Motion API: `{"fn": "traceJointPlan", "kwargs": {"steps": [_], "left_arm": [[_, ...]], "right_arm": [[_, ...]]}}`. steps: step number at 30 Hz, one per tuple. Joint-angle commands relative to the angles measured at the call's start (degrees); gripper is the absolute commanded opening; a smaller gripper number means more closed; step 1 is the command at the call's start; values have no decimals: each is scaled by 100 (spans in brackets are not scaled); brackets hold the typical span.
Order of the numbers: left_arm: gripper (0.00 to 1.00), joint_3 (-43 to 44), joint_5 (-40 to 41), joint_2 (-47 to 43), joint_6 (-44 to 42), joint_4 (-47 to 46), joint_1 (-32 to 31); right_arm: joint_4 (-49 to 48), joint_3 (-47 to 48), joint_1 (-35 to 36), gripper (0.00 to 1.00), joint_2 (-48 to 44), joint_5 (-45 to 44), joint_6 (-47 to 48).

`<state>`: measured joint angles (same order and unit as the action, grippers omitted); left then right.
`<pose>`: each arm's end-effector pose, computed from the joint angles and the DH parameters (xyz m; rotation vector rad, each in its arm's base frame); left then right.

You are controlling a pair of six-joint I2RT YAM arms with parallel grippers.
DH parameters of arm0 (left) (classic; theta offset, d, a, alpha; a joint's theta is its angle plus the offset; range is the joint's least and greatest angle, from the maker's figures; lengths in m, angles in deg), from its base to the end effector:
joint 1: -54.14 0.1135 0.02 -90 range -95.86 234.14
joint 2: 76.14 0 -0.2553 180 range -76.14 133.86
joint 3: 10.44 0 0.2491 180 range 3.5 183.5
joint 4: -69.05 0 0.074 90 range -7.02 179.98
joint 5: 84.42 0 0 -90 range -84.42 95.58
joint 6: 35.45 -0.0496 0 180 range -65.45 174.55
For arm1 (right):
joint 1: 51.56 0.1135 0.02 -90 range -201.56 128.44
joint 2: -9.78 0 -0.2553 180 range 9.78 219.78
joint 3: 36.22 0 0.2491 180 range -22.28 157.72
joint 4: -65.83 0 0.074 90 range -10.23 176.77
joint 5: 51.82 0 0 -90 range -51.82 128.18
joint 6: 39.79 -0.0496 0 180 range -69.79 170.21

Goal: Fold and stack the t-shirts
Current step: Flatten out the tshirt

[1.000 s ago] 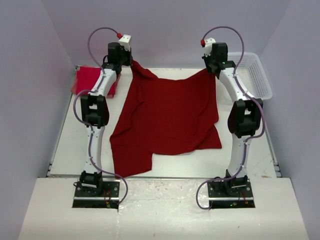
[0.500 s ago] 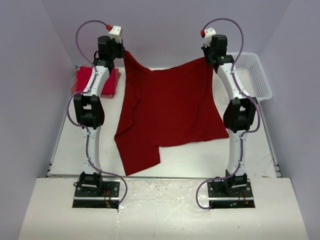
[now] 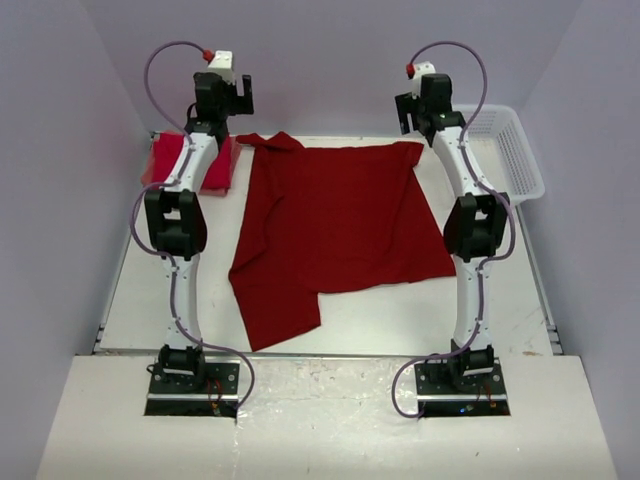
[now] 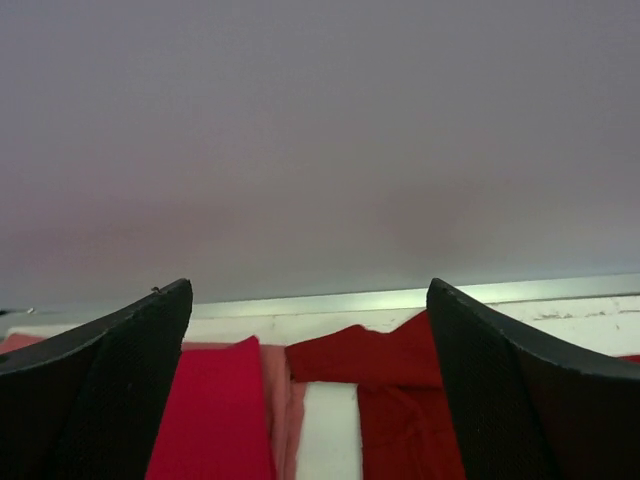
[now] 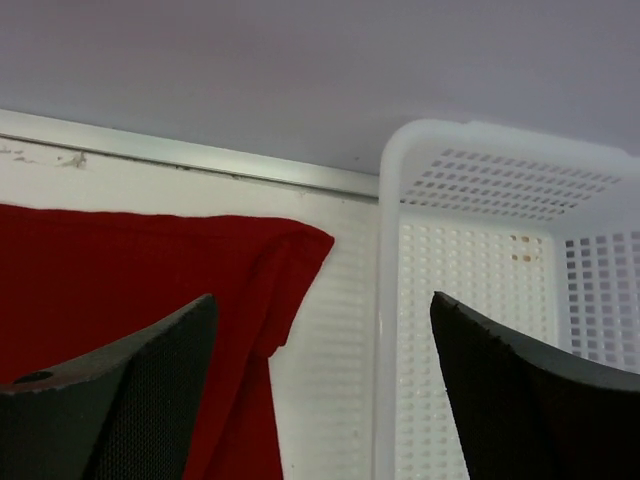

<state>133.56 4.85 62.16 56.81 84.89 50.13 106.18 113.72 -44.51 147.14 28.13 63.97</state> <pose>0.5787 -0.0412 0.2863 0.0360 1.7483 -0.0912 0.5564 0.0601 0.2835 -0.2637 2.0399 -0.2529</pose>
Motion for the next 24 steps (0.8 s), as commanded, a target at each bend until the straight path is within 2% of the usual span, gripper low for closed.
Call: {"fn": "traceJointPlan", "kwargs": {"steps": [1, 3, 5, 8, 9, 11, 12, 14, 15, 17, 18, 19, 20, 21, 24], "left_arm": [[100, -7, 881, -1074, 213, -202, -90], [100, -16, 1231, -1392, 327, 194, -170], [100, -94, 1138, -1902, 730, 817, -214], [100, -428, 1425, -2508, 1109, 1740, -521], [100, -542, 1575, -2710, 1179, 2334, -870], [100, -788, 2048, -2913, 1337, 2830, -1346], [100, -1137, 2416, -3088, 1521, 3172, -1844], [100, -1639, 2612, -3317, 1488, 3324, -2339], [100, -2294, 2805, -3614, 1444, 3377, -2837], [100, -3044, 3157, -3958, 1513, 3377, -3288], [100, -3727, 3045, -4317, 1906, 3455, -3490], [100, -4125, 2739, -4520, 2153, 3404, -3501], [100, -5051, 1988, -4766, 2321, 3212, -3493], [100, -5443, 1728, -5238, 2488, 2784, -3484], [100, -6631, 1909, -6109, 3058, 2692, -3545]], "right_arm": [[249, 226, -37, 87, -867, -577, -609], [608, -126, -37, 88, -1482, -587, -873], [934, -528, -37, 89, -2104, -516, -1523], [1532, -1353, -37, 94, -2834, 80, -2560], [1629, -1601, -20, 95, -3003, 499, -3058], [1595, -2418, 155, 95, -3319, 670, -3405], [1395, -2769, 243, 95, -3686, 566, -3563], [1122, -3806, 594, 95, -4075, -92, -3845], [955, -4131, 692, 96, -4251, -216, -3863], [1049, -4739, 894, 96, -4577, -470, -4003], [1250, -4898, 930, 97, -4665, -533, -4291], [1287, -5291, 956, 97, -4875, -534, -4416], [1235, -5512, 965, 97, -5016, -368, -4487], [1182, -5784, 965, 97, -5200, -332, -4740], [640, -7067, 974, 97, -6184, -114, -4900]]}}
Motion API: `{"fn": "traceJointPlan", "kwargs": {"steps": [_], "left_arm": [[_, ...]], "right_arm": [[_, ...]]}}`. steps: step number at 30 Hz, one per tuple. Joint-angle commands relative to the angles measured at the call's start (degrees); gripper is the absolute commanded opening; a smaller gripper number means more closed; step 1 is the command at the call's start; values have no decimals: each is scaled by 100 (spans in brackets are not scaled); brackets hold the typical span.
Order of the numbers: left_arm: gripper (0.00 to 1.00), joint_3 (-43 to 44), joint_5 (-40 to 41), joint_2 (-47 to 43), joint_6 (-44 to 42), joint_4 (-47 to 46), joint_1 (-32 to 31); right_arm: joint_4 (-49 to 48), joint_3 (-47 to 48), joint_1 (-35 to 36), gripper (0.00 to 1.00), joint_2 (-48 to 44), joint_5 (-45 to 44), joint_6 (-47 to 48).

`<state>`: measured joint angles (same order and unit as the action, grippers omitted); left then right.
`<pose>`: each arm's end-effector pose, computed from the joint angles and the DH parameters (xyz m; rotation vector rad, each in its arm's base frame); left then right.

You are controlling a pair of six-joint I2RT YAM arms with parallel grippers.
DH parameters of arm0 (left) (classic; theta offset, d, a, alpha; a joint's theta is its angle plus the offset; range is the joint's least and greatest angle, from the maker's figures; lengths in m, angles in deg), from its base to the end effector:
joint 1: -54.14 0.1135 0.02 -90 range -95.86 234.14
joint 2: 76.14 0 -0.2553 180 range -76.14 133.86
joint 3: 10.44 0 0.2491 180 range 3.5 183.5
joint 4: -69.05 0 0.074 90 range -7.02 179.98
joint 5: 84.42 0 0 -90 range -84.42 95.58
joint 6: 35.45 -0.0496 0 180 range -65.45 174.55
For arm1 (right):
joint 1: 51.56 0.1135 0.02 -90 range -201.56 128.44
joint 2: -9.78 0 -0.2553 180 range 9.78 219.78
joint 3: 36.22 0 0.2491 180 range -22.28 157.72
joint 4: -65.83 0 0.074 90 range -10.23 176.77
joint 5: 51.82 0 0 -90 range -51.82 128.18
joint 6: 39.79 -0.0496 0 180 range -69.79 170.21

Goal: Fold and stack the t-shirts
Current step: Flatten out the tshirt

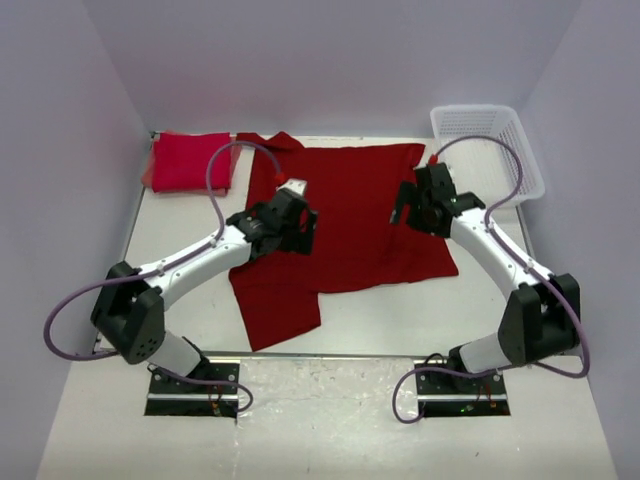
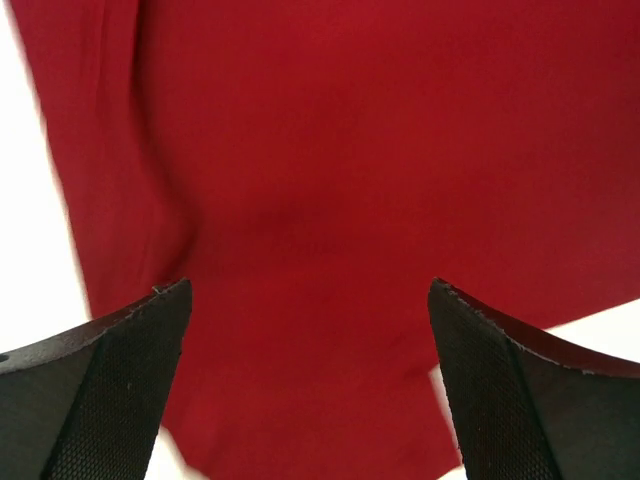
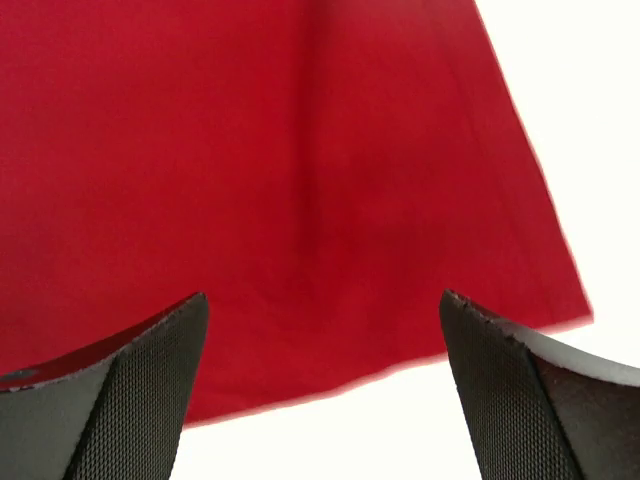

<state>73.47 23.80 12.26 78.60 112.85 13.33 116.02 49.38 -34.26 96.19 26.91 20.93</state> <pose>0.2688 -0.2116 0.2588 0.2014 2.3564 -0.1628 0.3182 0.0890 0.2695 0.3394 2.4174 0.1205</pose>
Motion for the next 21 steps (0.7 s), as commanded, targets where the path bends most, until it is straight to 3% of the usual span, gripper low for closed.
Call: {"fn": "traceJointPlan", "kwargs": {"steps": [1, 3, 7, 8, 15, 18, 21], "left_arm": [[100, -834, 154, -1315, 969, -95, 118], [100, -1152, 392, -1771, 1170, 114, 83], [97, -1241, 419, -2098, 1225, 388, -5], [98, -1223, 359, -2160, 1155, 432, -5], [97, -1354, 104, -2546, 1189, 433, -14], [98, -1522, 68, -2818, 1189, 336, -23], [98, -1548, -37, -2951, 1093, 309, -14]], "right_arm": [[-442, -1184, -51, 96, -1318, 28, -666], [-487, -1548, -60, 92, -1819, -33, -851], [-400, -2067, -235, 66, -1988, -157, -975], [-356, -2112, -332, 65, -1970, -139, -1001], [-390, -2700, -1509, 73, -2006, 291, -870], [-426, -2762, -2342, 73, -1752, 686, -677], [-610, -2797, -2600, 73, -1532, 1205, -684]]}}
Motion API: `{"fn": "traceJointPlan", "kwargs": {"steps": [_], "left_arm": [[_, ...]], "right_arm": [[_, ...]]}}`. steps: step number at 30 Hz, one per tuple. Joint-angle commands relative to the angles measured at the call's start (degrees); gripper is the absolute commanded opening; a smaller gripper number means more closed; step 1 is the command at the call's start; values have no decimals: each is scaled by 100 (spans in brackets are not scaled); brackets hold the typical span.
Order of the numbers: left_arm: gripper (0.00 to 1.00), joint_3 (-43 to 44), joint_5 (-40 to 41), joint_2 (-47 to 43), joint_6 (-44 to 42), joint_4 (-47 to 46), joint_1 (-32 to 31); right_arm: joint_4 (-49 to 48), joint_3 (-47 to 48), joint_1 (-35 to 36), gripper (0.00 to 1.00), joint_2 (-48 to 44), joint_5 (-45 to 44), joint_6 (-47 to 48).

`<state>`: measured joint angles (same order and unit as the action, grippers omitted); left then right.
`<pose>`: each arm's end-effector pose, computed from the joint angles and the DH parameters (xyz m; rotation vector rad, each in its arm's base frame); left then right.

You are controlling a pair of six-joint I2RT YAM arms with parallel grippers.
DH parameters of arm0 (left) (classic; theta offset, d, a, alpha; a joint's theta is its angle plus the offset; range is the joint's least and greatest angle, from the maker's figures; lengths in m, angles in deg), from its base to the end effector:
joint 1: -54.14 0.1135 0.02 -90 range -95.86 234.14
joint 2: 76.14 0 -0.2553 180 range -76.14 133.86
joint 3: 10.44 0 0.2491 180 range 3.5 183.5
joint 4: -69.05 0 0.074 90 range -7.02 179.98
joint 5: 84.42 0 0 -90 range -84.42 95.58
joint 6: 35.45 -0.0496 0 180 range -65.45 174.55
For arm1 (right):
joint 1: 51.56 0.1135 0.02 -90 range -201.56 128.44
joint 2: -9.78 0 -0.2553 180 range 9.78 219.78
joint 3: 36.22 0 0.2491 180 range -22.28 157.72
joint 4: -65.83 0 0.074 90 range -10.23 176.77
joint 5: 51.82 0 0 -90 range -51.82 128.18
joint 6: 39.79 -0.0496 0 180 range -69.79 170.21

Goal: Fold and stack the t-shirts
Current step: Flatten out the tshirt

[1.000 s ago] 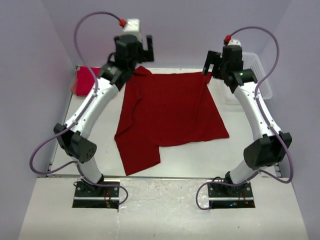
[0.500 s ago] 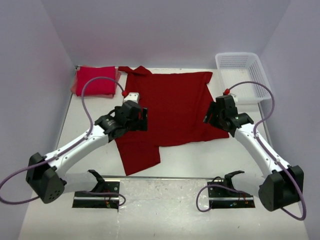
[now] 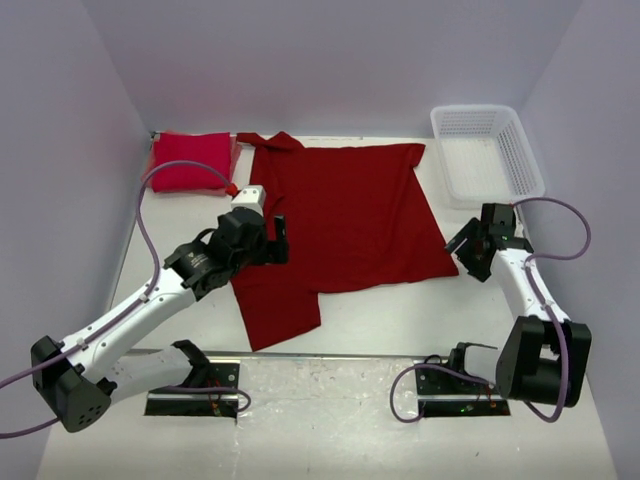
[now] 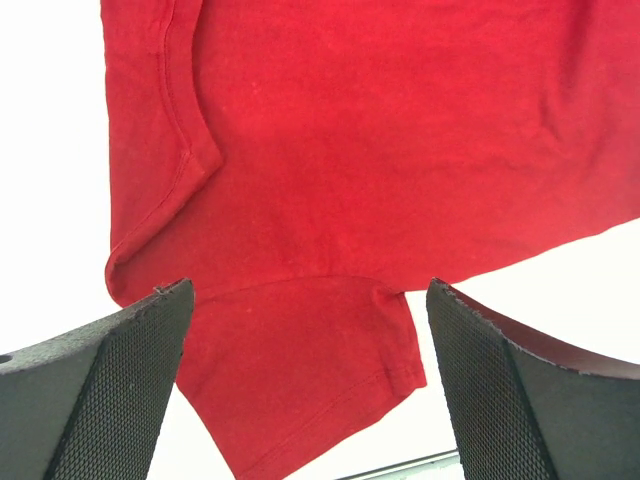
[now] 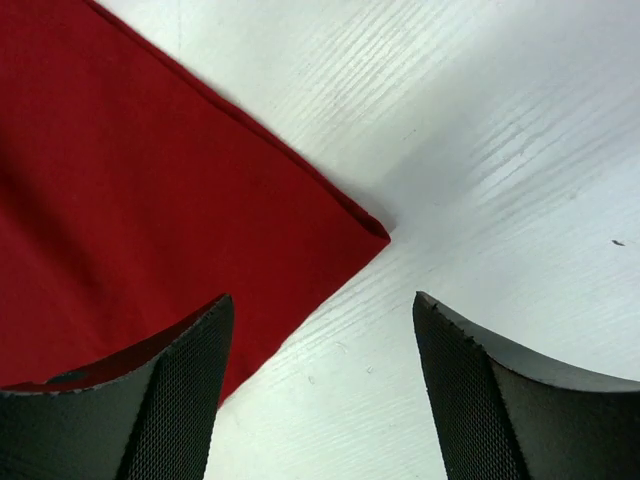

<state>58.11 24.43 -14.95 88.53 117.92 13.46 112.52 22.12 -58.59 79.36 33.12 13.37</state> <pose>0.1883 -0.1408 0.2890 -0.0366 2.2682 -0.3192 0.2384 -0.0338 0.1996 0.9932 2.3788 0.0805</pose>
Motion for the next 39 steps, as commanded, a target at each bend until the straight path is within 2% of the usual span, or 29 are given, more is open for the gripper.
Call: {"fn": "traceJointPlan", "kwargs": {"steps": [1, 8, 21, 28, 31, 35, 39], "left_arm": [[98, -29, -101, -239, 83, -198, -27], [100, -64, -198, -326, -84, -136, -27], [100, -21, -101, -459, -216, -110, -27], [100, -3, -75, -564, -207, -75, -27], [100, 32, -57, -625, -207, -49, -27], [100, 67, -22, -740, -207, 4, -27], [100, -29, 48, -898, -181, 4, -18]], "right_arm": [[-322, -98, -228, 72, 326, 716, 37], [-770, -230, -343, 68, 1136, 1305, -455], [-630, -266, -440, 65, 1435, 367, -719], [-384, -143, -457, 59, 1453, -153, -843], [-314, -37, -457, 54, 1532, -241, -842], [-217, 59, -449, 42, 1620, -311, -816], [-182, 165, -457, 37, 1699, -373, -746]]}}
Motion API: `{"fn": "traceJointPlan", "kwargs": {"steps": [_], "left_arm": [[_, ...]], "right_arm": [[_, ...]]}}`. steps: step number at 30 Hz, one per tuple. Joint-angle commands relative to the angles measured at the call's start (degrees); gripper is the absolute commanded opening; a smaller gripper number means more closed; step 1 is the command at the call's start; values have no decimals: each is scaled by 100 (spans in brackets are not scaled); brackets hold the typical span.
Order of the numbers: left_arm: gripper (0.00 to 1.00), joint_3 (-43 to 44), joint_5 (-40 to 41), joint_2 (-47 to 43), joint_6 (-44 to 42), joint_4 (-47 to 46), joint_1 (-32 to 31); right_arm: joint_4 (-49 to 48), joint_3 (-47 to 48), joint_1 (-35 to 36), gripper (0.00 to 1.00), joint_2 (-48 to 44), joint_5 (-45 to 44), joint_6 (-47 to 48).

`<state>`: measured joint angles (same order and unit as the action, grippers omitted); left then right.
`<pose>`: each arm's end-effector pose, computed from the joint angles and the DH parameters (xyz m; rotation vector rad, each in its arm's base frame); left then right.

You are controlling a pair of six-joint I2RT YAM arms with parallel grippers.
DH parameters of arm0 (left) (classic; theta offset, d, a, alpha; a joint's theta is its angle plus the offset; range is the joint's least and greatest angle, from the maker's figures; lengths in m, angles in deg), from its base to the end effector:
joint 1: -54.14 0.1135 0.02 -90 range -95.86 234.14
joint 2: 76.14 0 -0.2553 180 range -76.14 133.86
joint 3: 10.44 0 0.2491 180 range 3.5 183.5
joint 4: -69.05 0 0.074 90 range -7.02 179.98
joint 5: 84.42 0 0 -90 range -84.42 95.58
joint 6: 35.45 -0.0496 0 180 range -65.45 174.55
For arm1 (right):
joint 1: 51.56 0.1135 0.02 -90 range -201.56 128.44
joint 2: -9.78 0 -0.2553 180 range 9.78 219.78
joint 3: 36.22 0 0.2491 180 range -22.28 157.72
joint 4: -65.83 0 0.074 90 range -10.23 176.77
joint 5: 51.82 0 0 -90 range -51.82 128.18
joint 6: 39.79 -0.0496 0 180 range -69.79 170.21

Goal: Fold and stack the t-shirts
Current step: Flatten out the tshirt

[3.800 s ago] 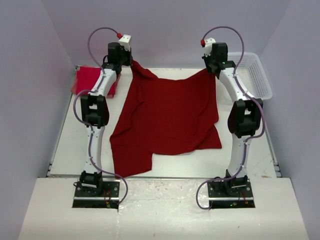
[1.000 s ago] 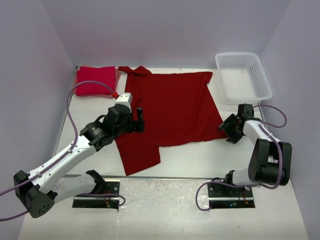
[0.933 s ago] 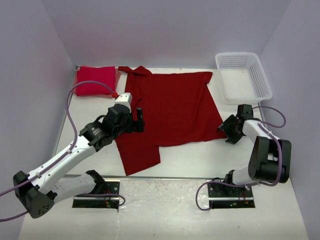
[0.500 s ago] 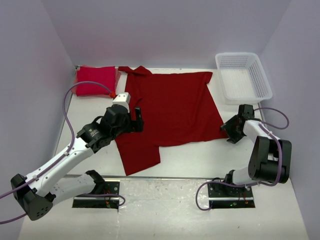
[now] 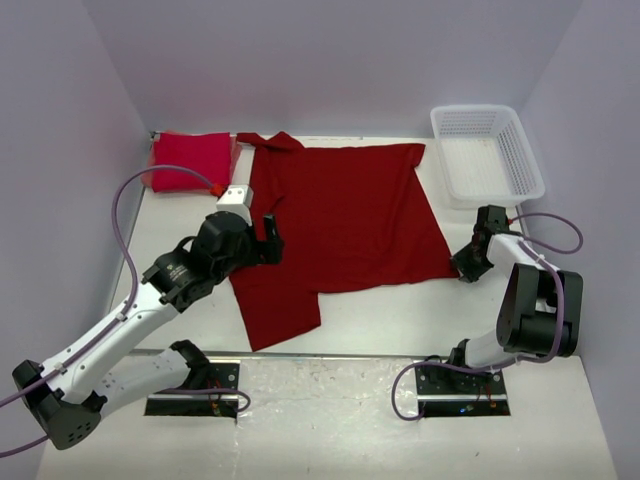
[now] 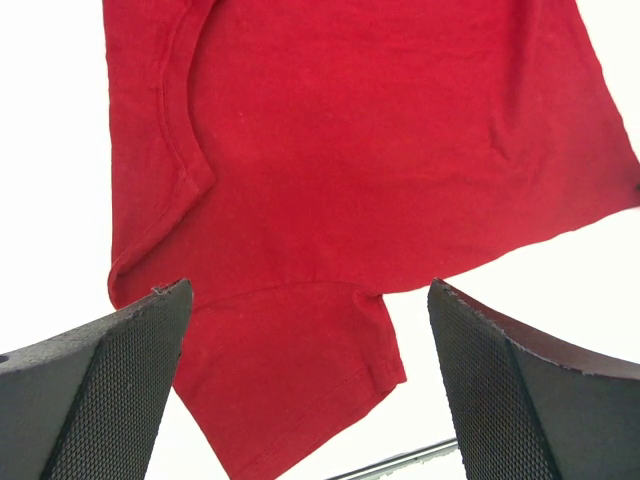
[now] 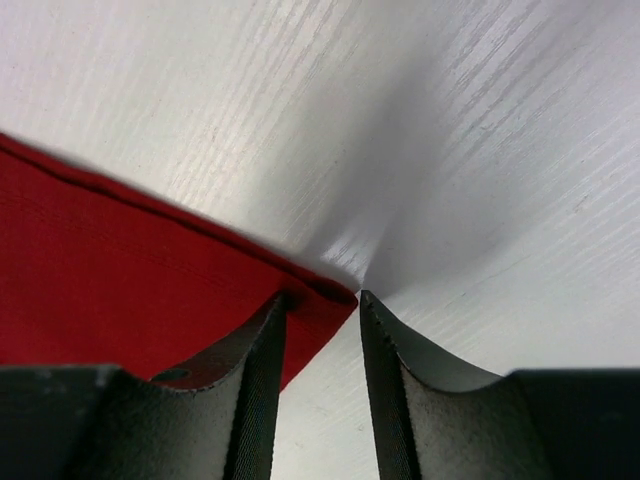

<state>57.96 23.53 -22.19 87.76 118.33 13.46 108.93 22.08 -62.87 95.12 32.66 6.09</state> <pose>0.1696 -0.1256 0.3129 -0.0372 2.1730 -0.4068 0.2570 -0.0563 0.1387 1.3148 2.4522 0.0089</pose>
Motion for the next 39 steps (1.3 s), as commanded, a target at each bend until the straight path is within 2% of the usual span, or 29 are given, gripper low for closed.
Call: {"fn": "traceJointPlan", "kwargs": {"steps": [1, 10, 11, 13, 20, 26, 29, 34, 36, 39], "left_arm": [[100, -14, 138, -175, -104, -29, -18], [100, -84, -12, -148, -113, 42, -18], [100, -93, -11, -140, -113, 50, -27], [100, -128, -55, -105, -96, 59, -18], [98, -382, -460, 141, -16, -116, -18], [99, -550, -591, 747, 755, 681, 34], [94, -831, -618, 713, 1238, 824, 35], [83, -1007, -644, 1125, 1714, 1218, -9], [81, -1051, -636, 1275, 2091, 1403, -158], [75, -1077, -390, 1424, 2925, 1868, -746]], "right_arm": [[177, 187, -29, 36, 141, -318, -9], [71, 99, -20, 28, 70, -169, 8], [54, 91, -20, 16, 62, -117, 17], [1, 56, -20, 0, 53, 24, 70], [-429, -182, -12, 0, 18, 436, 166], [-500, -156, 331, 0, -676, 297, 544], [-464, -173, 498, 0, -1106, 60, 703], [-702, -393, 997, 0, -1739, 262, 773], [-746, -410, 1226, 0, -1845, 235, 808], [-868, -472, 1368, 0, -1951, 489, 808]]}}
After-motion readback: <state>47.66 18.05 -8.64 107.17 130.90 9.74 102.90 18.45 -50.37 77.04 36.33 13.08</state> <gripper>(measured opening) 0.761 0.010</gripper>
